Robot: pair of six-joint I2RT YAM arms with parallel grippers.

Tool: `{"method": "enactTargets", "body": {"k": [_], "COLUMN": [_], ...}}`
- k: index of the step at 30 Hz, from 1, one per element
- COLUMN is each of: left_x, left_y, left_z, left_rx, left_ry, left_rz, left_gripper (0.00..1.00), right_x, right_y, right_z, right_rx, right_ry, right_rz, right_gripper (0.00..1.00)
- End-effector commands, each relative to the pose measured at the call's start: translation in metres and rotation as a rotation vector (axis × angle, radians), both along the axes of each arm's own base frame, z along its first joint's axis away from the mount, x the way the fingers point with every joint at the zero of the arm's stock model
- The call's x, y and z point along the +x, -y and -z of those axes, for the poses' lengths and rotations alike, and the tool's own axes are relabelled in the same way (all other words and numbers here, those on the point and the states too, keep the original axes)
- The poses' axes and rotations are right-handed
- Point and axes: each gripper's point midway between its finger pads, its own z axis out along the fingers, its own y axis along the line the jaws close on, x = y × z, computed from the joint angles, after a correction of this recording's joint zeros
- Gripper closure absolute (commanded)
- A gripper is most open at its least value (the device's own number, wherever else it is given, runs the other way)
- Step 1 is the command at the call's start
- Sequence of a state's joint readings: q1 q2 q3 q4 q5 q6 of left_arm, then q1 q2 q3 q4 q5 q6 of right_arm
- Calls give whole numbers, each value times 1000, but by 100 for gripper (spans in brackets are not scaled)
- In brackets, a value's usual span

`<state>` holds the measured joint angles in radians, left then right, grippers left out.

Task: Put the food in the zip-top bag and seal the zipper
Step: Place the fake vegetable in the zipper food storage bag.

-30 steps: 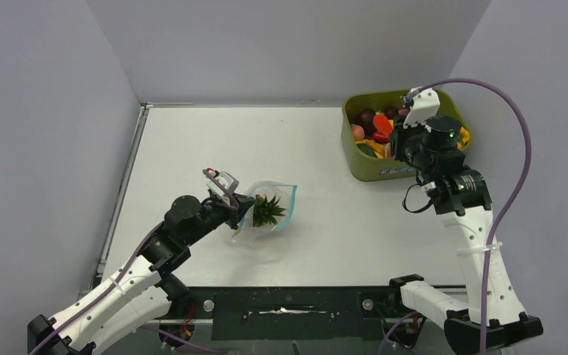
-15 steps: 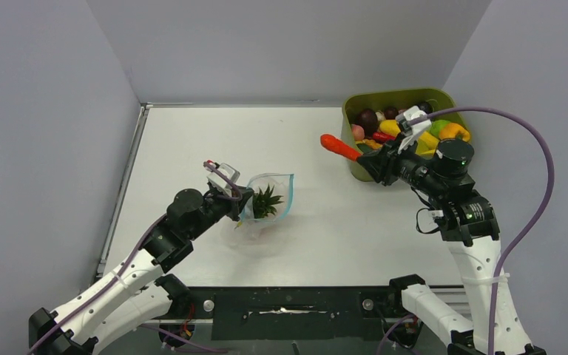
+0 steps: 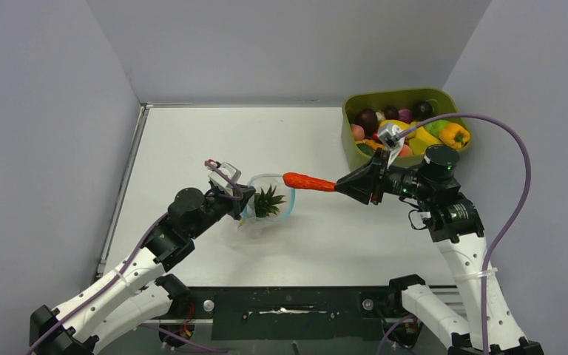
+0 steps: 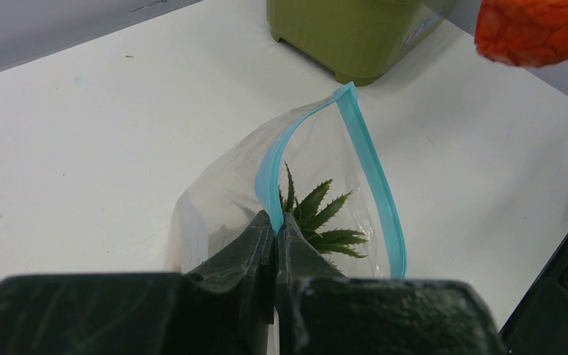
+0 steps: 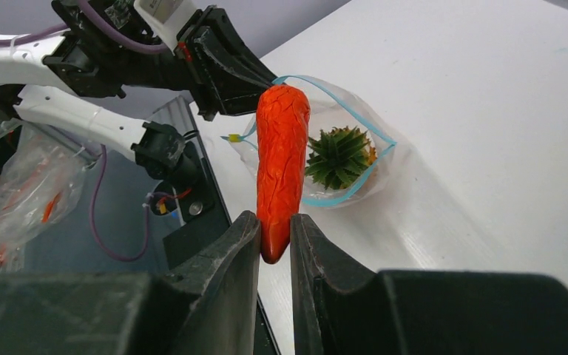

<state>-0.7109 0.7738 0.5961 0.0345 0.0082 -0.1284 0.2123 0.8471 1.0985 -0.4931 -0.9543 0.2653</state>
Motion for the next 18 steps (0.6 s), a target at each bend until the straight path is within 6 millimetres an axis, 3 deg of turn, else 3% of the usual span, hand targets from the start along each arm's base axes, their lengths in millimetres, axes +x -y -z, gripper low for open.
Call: {"method": "enactTargets", "body": {"k": [1, 6, 13, 18], "left_x": [0, -5, -13, -16], "left_y": [10, 13, 16, 16], "left_z": [-47, -49, -46, -44], "left_rx": [-119, -145, -169, -176], "left_ry": [95, 89, 73, 65], "left_rz": [43, 68, 99, 109], "left_gripper": [100, 100, 100, 100], "right_x": [-9, -1, 25, 43], "right_y": [-15, -34, -59, -72], "right_z": [-6, 13, 45, 53], "right_rx": [78, 50, -37, -67], "right_ry": [-15, -73, -134, -138], "right_rz": [-112, -123, -53, 0], "right_gripper": [100, 100, 100, 100]}}
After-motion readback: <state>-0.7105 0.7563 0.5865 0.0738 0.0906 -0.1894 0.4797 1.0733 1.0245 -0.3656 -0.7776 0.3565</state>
